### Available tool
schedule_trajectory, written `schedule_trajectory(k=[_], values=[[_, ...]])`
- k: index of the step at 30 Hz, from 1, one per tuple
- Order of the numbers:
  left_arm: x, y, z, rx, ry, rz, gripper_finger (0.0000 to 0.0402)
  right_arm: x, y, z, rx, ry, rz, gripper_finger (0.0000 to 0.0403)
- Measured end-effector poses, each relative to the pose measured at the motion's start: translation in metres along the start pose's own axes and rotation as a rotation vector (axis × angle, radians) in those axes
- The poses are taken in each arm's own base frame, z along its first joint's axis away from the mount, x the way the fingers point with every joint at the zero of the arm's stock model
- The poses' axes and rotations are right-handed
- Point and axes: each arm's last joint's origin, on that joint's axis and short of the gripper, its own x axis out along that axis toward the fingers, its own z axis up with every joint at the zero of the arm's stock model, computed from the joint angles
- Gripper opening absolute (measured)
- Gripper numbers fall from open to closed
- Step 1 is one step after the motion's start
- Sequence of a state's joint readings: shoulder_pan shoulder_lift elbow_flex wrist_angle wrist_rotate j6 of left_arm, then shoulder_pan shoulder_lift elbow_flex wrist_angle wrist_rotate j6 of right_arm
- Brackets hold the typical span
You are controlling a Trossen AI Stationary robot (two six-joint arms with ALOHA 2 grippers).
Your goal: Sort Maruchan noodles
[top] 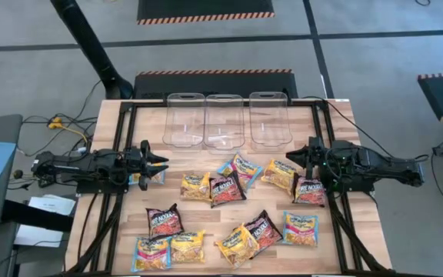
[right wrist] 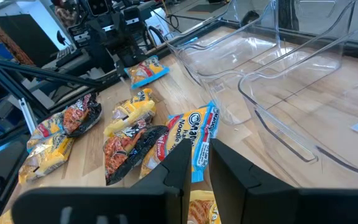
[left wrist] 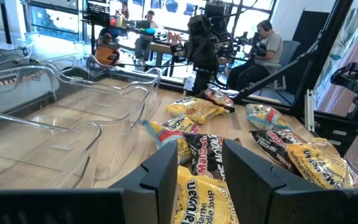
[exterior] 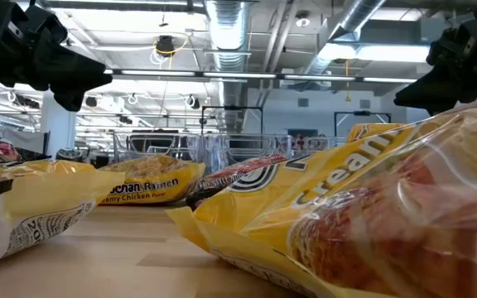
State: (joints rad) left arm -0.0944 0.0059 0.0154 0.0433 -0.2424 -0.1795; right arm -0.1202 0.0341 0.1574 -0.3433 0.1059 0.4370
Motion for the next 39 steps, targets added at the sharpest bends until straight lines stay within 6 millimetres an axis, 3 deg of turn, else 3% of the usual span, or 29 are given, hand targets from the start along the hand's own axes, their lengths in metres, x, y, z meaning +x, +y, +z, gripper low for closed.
schedule_trajectory(k=[25, 39], values=[[0.0000, 0.0002, 0.0001, -0.006, -0.002, 0.007, 0.0116, 0.0000, 0.0000, 0.0000, 0.000, 0.000, 0.000, 0.0082], [-0.0001, -0.0007, 0.0055, -0.315, -0.058, -0.010, 0.0116, 0.0000, 0.0000, 0.0000, 0.000, 0.000, 0.000, 0.0082]])
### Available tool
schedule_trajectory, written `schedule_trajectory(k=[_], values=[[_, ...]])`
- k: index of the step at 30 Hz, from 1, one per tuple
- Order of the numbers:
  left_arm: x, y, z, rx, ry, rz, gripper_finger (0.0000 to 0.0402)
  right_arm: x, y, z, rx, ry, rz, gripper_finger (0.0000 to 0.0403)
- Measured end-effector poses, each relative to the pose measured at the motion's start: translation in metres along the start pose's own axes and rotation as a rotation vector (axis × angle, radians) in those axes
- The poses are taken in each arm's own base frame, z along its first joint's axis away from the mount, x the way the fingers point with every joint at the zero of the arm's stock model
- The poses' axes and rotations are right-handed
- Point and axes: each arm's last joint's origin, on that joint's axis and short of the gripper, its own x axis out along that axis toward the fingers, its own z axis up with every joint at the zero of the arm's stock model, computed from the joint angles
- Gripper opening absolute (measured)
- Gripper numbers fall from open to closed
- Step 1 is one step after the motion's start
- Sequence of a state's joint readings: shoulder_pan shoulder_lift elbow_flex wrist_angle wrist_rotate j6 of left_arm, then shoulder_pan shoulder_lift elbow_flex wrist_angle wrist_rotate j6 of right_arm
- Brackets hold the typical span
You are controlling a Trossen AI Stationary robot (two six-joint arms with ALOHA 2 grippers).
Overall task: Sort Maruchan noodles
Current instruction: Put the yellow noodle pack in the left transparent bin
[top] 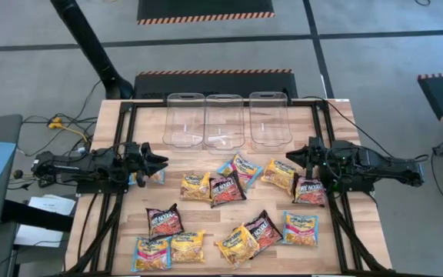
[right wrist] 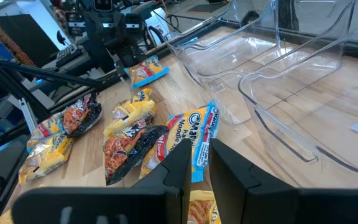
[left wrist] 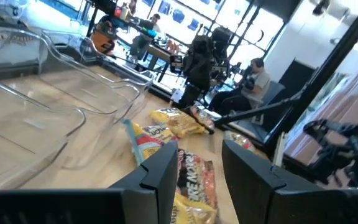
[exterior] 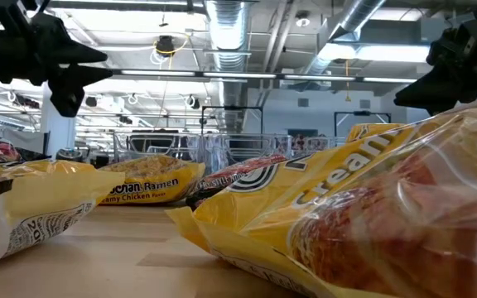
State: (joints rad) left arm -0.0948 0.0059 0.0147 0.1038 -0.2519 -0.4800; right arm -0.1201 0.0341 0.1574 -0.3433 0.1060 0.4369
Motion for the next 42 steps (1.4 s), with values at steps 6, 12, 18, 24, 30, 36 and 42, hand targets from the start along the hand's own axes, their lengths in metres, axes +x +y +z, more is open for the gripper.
schedule_trajectory(k=[6, 12, 18, 24, 30, 36, 42], values=[[0.000, 0.000, 0.006, -0.143, -0.095, 0.055, 0.0116, 0.000, 0.000, 0.000, 0.000, 0.000, 0.000, 0.0082], [-0.001, 0.000, 0.011, -0.153, -0.171, 0.107, 0.0116, 0.000, 0.000, 0.000, 0.000, 0.000, -0.001, 0.0082], [-0.001, 0.005, 0.006, -0.118, -0.154, 0.191, 0.0116, 0.000, 0.000, 0.000, 0.000, 0.000, 0.000, 0.0082], [-0.001, 0.007, 0.000, -0.094, -0.076, 0.199, 0.0116, 0.000, 0.000, 0.000, 0.000, 0.000, 0.000, 0.0082], [0.000, 0.004, -0.003, -0.050, 0.005, 0.082, 0.0116, 0.000, 0.000, 0.000, 0.000, 0.000, 0.000, 0.0082], [0.000, 0.002, -0.004, -0.054, 0.039, 0.025, 0.0116, 0.000, 0.000, 0.000, 0.000, 0.001, 0.000, 0.0082], [0.000, 0.001, -0.006, -0.098, 0.091, -0.027, 0.0146, 0.000, 0.000, 0.000, 0.000, 0.000, 0.000, 0.0082]])
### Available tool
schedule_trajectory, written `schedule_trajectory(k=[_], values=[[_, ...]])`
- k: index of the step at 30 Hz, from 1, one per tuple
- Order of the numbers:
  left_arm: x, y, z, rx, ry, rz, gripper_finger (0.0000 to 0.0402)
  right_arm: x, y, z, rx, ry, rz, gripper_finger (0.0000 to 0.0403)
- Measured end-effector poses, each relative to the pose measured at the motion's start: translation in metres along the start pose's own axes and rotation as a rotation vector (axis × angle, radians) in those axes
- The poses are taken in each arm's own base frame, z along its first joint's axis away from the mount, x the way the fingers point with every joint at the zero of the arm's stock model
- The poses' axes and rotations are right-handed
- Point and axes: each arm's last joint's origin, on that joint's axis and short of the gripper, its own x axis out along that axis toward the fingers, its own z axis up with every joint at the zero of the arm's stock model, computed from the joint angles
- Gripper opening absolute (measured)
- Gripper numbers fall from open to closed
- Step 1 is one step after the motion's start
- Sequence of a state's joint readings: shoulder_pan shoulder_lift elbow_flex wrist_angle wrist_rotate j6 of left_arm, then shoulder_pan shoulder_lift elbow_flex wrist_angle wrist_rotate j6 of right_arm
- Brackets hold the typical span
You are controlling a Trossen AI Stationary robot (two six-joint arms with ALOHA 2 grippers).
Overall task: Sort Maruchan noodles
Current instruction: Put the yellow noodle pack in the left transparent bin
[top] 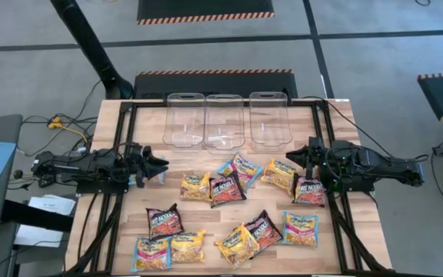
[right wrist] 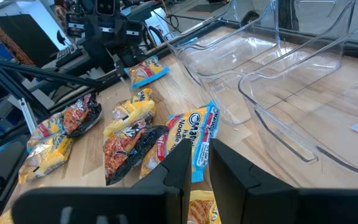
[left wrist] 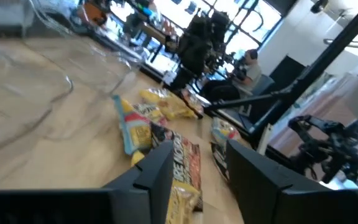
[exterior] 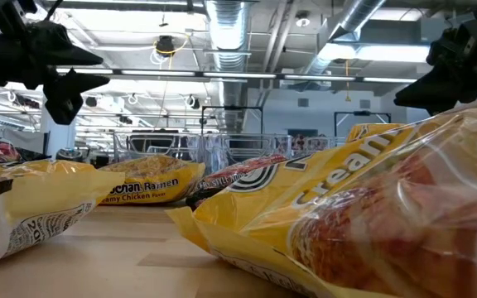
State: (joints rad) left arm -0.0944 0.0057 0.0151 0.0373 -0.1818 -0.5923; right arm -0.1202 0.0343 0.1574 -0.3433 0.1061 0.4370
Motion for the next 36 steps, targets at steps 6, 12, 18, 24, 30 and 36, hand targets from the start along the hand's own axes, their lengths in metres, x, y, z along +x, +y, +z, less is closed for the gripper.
schedule_trajectory(k=[6, 12, 18, 24, 30, 36], values=[[0.000, -0.001, -0.001, -0.003, 0.040, -0.051, 0.0232, 0.000, 0.000, 0.000, 0.000, 0.000, 0.000, 0.0082], [0.000, -0.004, 0.002, -0.103, 0.028, -0.102, 0.0302, 0.000, 0.000, 0.000, 0.000, 0.000, 0.000, 0.0082], [-0.003, -0.013, 0.016, -0.112, -0.036, -0.145, 0.0295, 0.000, 0.000, 0.000, 0.000, 0.000, 0.000, 0.0082], [-0.008, -0.030, 0.041, -0.015, -0.103, -0.184, 0.0270, 0.000, 0.000, 0.000, 0.000, 0.000, 0.000, 0.0082], [-0.004, -0.044, 0.062, 0.057, -0.106, -0.178, 0.0264, 0.000, 0.000, 0.000, 0.000, 0.000, 0.000, 0.0082], [0.012, -0.057, 0.076, 0.172, -0.041, -0.133, 0.0264, 0.000, 0.000, 0.000, 0.000, 0.000, 0.000, 0.0082]])
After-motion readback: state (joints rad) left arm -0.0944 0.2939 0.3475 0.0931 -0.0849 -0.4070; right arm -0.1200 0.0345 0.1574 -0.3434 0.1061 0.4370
